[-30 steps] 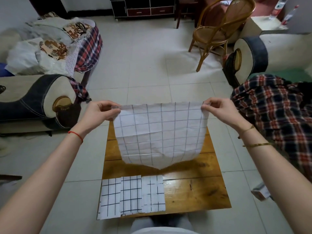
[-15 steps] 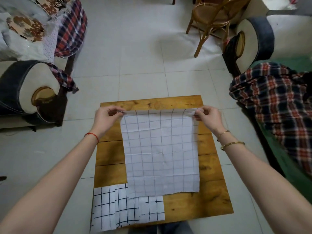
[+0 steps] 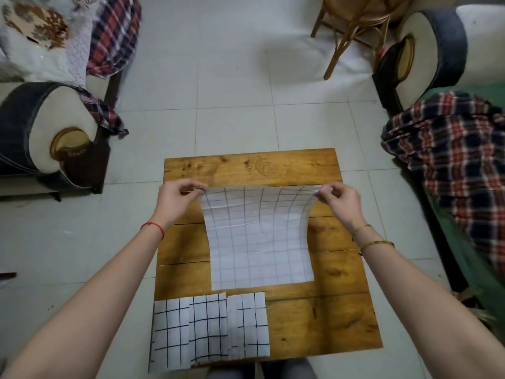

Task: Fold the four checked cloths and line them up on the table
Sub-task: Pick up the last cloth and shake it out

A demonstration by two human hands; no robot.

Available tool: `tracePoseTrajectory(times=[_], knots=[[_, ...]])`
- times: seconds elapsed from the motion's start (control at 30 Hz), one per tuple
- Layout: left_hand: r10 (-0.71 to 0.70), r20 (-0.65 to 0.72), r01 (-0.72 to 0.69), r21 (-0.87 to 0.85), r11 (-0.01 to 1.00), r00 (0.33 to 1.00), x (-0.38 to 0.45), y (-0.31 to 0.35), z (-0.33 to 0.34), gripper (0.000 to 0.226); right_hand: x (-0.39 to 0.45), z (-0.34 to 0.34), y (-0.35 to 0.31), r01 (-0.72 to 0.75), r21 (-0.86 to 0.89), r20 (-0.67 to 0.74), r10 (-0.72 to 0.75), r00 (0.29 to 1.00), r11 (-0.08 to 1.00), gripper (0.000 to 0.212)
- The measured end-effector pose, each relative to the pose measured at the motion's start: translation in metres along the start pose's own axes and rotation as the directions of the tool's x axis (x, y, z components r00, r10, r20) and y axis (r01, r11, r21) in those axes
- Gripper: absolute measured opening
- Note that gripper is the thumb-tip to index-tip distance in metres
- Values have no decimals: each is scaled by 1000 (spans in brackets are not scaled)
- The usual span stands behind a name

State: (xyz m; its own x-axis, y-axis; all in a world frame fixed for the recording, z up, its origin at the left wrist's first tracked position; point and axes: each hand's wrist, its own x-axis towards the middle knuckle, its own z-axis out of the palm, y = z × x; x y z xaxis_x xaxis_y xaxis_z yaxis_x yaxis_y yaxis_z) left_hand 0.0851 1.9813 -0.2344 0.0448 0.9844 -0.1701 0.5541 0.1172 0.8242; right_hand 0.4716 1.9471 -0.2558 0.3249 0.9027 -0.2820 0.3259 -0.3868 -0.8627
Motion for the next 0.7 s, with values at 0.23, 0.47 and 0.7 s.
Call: tracePoseTrajectory(times=[0.23, 0.47, 0.7], knots=[[-103, 82, 103, 8, 995, 991, -34, -27, 22, 18, -16, 6, 32, -146, 85, 87, 138, 987, 986, 21], [-247, 159, 247, 21, 969, 956, -77, -83, 68, 23, -33, 21, 87, -273, 92, 104, 263, 959, 958, 30], [-279, 151, 268, 86, 960, 949, -112, -132, 111, 23, -50, 36, 141, -276, -139, 107, 291, 951, 951, 29]])
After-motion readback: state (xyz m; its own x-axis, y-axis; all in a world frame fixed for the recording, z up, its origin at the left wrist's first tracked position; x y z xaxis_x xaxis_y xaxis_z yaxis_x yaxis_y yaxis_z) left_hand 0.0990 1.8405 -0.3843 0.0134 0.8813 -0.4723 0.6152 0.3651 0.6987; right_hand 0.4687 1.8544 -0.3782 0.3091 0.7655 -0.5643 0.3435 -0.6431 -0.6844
